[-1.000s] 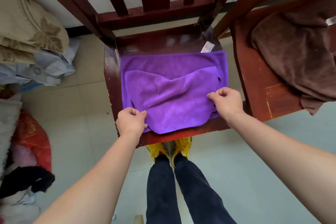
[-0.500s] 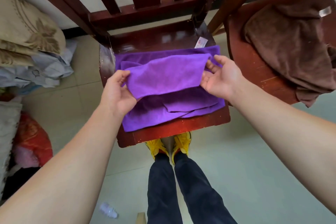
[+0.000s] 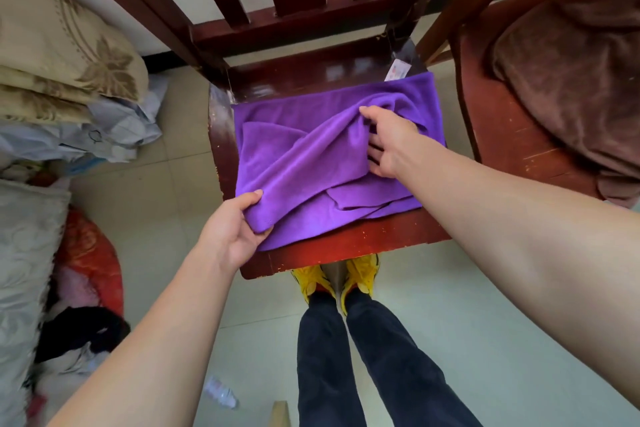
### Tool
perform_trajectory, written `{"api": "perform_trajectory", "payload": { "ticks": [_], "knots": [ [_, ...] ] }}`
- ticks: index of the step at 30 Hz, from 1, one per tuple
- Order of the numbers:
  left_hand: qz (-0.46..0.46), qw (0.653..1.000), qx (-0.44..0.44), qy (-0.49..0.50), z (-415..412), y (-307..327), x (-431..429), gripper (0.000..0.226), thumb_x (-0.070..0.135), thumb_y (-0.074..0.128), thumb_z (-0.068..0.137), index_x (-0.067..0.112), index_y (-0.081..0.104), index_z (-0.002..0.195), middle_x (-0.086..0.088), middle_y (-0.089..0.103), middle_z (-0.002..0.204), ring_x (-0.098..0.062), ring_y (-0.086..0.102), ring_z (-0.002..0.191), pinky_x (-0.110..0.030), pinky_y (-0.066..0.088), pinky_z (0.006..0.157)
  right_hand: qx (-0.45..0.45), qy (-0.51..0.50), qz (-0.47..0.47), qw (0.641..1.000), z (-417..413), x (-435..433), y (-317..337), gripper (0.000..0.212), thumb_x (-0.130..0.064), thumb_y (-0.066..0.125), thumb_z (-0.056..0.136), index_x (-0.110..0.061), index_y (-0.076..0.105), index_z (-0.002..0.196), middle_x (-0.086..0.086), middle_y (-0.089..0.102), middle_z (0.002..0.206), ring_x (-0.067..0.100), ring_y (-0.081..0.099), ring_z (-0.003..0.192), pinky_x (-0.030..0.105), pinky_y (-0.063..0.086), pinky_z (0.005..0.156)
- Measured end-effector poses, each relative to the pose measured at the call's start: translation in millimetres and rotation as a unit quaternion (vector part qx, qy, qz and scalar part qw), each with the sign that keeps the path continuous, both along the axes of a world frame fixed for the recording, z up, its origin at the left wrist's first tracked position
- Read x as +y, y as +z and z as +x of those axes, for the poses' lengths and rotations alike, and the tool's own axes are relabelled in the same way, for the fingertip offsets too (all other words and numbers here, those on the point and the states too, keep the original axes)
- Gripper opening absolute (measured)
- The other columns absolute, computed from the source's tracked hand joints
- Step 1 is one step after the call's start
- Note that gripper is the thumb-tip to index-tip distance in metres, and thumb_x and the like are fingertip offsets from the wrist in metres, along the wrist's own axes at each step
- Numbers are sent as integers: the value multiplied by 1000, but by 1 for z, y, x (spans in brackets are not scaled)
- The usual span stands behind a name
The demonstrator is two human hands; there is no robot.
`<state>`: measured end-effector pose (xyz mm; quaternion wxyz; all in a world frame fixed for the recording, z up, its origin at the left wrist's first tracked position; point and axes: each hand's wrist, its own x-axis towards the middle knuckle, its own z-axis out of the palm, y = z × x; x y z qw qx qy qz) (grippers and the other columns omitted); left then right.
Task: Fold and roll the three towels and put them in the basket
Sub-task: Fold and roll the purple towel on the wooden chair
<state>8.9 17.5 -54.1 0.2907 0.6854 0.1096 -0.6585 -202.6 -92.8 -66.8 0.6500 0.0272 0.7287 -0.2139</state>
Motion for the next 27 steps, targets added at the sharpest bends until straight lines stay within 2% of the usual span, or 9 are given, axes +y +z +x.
{"api": "perform_trajectory", "payload": {
  "ticks": [3, 6, 8, 11, 13, 19, 22, 25, 27],
  "knots": [
    [-14, 1000, -12, 17, 3, 2, 0, 14, 6, 54, 88, 18, 61, 90, 5, 72, 78, -12, 65, 77, -31, 48, 71, 80, -49, -68, 993, -1, -1, -4, 11, -18, 73, 72, -16, 66, 80, 2, 70, 83, 19, 65, 72, 28, 53, 59],
    [-25, 999, -20, 40, 5, 7, -2, 13, 5, 54, 88, 16, 59, 91, 1, 68, 88, -14, 64, 79, -31, 48, 73, 157, -53, -128, 978, -12, -3, 3, 15, -16, 70, 64, -14, 58, 55, -5, 58, 62, 17, 56, 64, 24, 42, 54],
    [-30, 998, -19, 51, 5, 13, -2, 13, 5, 55, 87, 16, 58, 92, -1, 66, 90, -15, 63, 79, -32, 48, 71, 155, -40, -126, 979, -22, 0, 11, 12, -20, 71, 62, -15, 61, 59, -7, 60, 63, 16, 58, 66, 22, 45, 56],
    [-29, 996, -25, 84, 2, 23, 1, 11, 3, 58, 87, 13, 58, 92, -3, 66, 90, -16, 63, 79, -32, 50, 67, 109, -9, -118, 987, -41, 8, 24, 22, -29, 78, 64, -16, 70, 80, 0, 69, 92, 21, 66, 87, 37, 55, 81],
    [-23, 994, -37, 100, -2, 32, 5, 10, 2, 59, 86, 11, 58, 86, -4, 64, 86, -14, 63, 72, -30, 49, 61, 115, 13, -116, 986, -54, 18, 34, 29, -30, 81, 69, -16, 70, 91, 3, 70, 104, 22, 67, 95, 40, 55, 89],
    [5, 989, -138, 58, -13, 65, 43, 21, 1, 66, 82, 11, 50, 71, -5, 55, 72, -8, 37, 31, -13, 26, 34, 185, 80, -91, 975, -91, 69, 63, 33, -15, 84, 70, -7, 67, 96, 15, 71, 101, 23, 68, 76, 38, 58, 74],
    [10, 983, -178, 45, -19, 79, 73, 22, 10, 67, 86, 11, 49, 73, -6, 49, 64, -8, 30, 25, -11, 21, 33, 113, 125, 1, 986, -105, 103, 76, 47, -15, 84, 69, 0, 64, 110, 18, 71, 100, 29, 71, 80, 45, 59, 73],
    [15, 980, -191, 45, -24, 85, 103, 27, 18, 65, 90, 13, 47, 71, -3, 42, 59, -9, 24, 25, -12, 20, 33, 33, 160, 44, 986, -114, 136, 86, 38, -20, 80, 75, -5, 67, 107, 12, 75, 80, 24, 72, 62, 35, 57, 51],
    [16, 983, -182, 37, -28, 91, 132, 23, 17, 63, 91, 13, 49, 73, -3, 43, 60, -9, 23, 25, -13, 20, 33, 9, 152, 38, 988, -120, 170, 89, 39, -22, 79, 76, -7, 67, 109, 12, 75, 91, 25, 72, 72, 36, 58, 60]
  ]
}}
